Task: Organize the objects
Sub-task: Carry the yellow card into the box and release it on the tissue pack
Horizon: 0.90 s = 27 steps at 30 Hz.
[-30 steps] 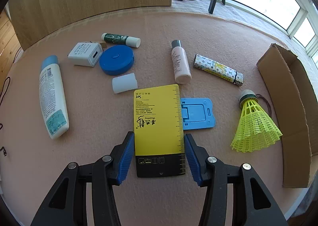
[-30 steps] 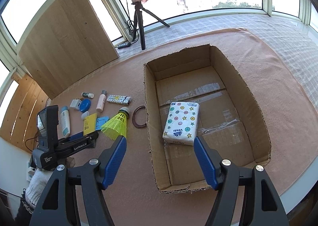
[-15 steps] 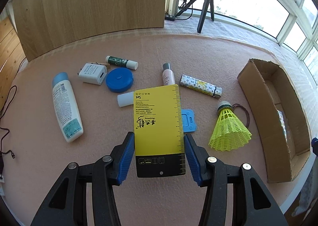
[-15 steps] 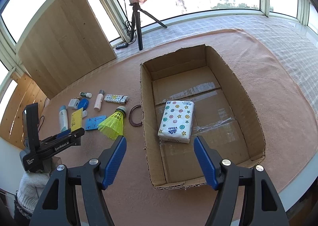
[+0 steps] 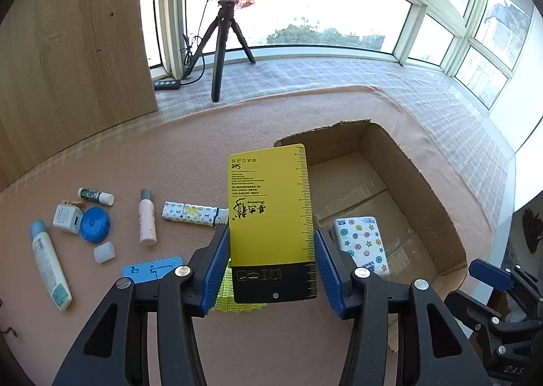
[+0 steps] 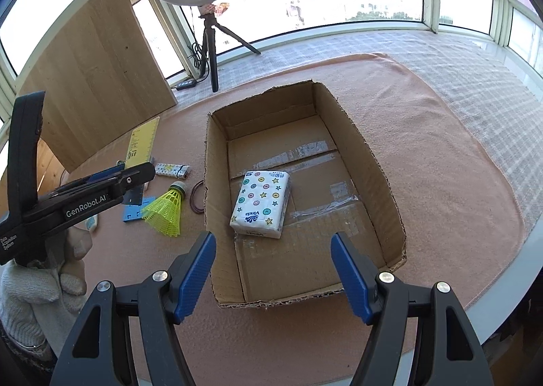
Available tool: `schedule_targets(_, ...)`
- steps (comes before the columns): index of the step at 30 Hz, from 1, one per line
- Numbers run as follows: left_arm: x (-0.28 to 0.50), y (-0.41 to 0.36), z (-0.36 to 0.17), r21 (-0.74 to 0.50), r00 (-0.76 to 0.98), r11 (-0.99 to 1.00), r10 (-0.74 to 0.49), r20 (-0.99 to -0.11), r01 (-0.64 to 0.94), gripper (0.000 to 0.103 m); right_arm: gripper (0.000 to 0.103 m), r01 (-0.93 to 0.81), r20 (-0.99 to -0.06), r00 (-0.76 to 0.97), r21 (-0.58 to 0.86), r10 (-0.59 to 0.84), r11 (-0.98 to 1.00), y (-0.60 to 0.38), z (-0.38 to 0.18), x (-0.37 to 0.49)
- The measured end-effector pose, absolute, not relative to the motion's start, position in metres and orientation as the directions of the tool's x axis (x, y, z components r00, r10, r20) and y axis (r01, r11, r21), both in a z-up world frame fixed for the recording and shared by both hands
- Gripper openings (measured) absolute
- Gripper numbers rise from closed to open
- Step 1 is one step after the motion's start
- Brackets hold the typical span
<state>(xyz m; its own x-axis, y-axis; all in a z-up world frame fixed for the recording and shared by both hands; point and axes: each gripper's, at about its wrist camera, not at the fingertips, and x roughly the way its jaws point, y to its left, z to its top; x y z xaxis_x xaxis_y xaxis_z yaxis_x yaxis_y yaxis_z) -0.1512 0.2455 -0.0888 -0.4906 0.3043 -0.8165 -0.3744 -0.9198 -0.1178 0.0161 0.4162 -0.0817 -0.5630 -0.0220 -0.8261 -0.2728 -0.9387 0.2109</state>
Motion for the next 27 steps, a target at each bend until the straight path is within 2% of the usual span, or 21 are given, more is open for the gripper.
schedule_targets(10, -0.168, 0.332, -0.094, -0.128, -0.442, -0.88, 0.35, -0.826, -0.457, 0.053, 0.067, -0.327, -0.831, -0.556, 0.199, 0.018, -0.924, 0.444, -0.084, 0.031)
schedule_targets(18, -0.175, 0.357, -0.099, -0.153, -0.415, -0.864, 0.378, -0.828, -0.481, 0.054, 0.067, -0.359, -0.836, -0.547, 0.197, 0.034, -0.912, 0.459, -0.088, 0.036)
schedule_targets(19, -0.176, 0.36, -0.1, -0.16, -0.401, -0.857, 0.385, -0.831, -0.49, 0.061, 0.067, -0.359, -0.837, -0.547, 0.198, 0.034, -0.912, 0.46, -0.088, 0.036)
schedule_targets(20, -0.176, 0.363, -0.101, -0.16, -0.386, -0.853, 0.382, -0.84, -0.496, 0.08, 0.067, -0.359, -0.837, -0.546, 0.2, 0.031, -0.911, 0.46, -0.089, 0.036)
schedule_targets(21, -0.176, 0.365, -0.101, -0.155, -0.389, -0.856, 0.377, -0.841, -0.494, 0.085, 0.067, -0.359, -0.838, -0.546, 0.203, 0.028, -0.911, 0.461, -0.089, 0.036)
schedule_targets(27, -0.174, 0.355, -0.098, -0.163, -0.407, -0.866, 0.379, -0.831, -0.473, 0.086, 0.067, -0.346, -0.837, -0.547, 0.209, 0.016, -0.915, 0.457, -0.09, 0.034)
